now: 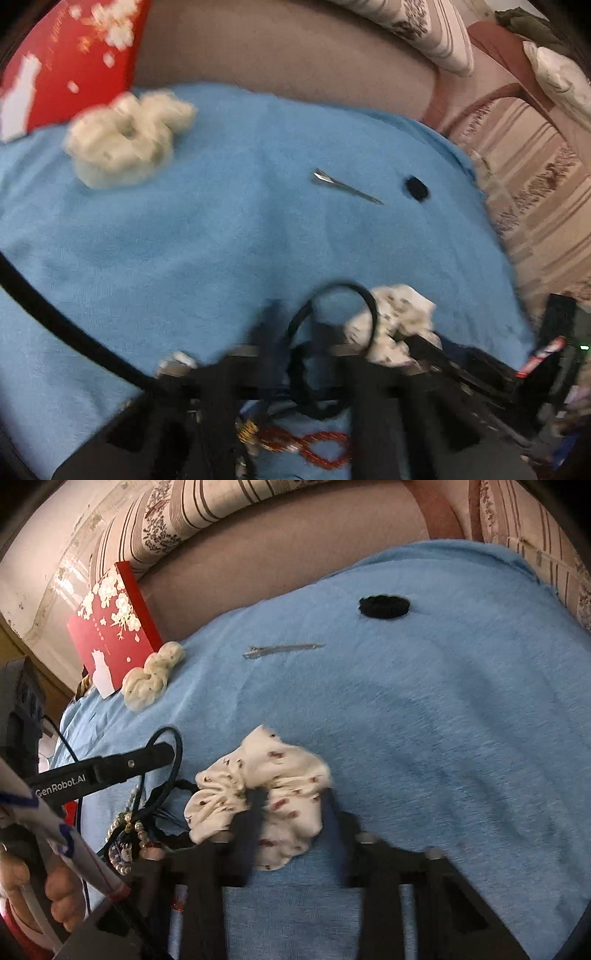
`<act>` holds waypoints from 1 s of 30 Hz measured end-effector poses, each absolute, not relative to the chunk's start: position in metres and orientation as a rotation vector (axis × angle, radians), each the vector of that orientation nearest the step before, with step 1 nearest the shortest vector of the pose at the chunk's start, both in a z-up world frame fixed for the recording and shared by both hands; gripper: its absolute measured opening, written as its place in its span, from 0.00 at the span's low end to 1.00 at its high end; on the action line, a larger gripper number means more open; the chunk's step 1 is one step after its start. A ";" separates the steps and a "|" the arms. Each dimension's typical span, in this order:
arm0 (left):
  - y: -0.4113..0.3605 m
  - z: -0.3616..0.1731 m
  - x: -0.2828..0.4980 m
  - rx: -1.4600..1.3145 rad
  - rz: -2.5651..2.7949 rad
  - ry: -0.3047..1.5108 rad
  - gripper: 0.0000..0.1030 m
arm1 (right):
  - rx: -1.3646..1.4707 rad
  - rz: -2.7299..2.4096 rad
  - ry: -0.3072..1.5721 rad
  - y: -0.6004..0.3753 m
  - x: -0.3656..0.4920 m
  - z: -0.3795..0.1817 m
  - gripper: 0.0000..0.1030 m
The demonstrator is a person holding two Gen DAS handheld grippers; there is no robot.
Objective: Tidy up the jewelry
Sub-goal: 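Grasp the white cherry-print scrunchie with the right tool while the left tool grasps the black cord, then carry the scrunchie and black cord over the box lid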
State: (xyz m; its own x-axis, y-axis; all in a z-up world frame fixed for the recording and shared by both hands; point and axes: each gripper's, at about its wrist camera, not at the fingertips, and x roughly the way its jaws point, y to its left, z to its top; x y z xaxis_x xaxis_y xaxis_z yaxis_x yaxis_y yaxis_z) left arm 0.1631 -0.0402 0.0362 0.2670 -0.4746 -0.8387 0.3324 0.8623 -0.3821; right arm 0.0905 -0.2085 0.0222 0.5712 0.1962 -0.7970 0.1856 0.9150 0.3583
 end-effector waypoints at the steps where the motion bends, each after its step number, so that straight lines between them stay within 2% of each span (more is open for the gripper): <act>1: -0.041 0.037 0.161 -0.140 -0.548 1.178 0.03 | 0.438 0.007 0.972 -0.207 0.091 0.022 0.19; 2: -0.042 0.039 0.157 -0.124 -0.541 1.166 0.03 | 0.440 0.008 0.971 -0.205 0.091 0.022 0.14; 5: -0.041 0.048 0.147 -0.129 -0.548 1.150 0.03 | 0.432 0.010 0.957 -0.201 0.086 0.032 0.11; 22: 0.068 0.218 0.045 -0.313 -0.520 0.842 0.03 | 0.288 0.032 0.740 -0.167 0.006 0.163 0.10; 30: 0.151 0.234 -0.004 -0.290 -0.374 0.799 0.03 | 0.237 0.133 0.737 -0.110 -0.019 0.180 0.10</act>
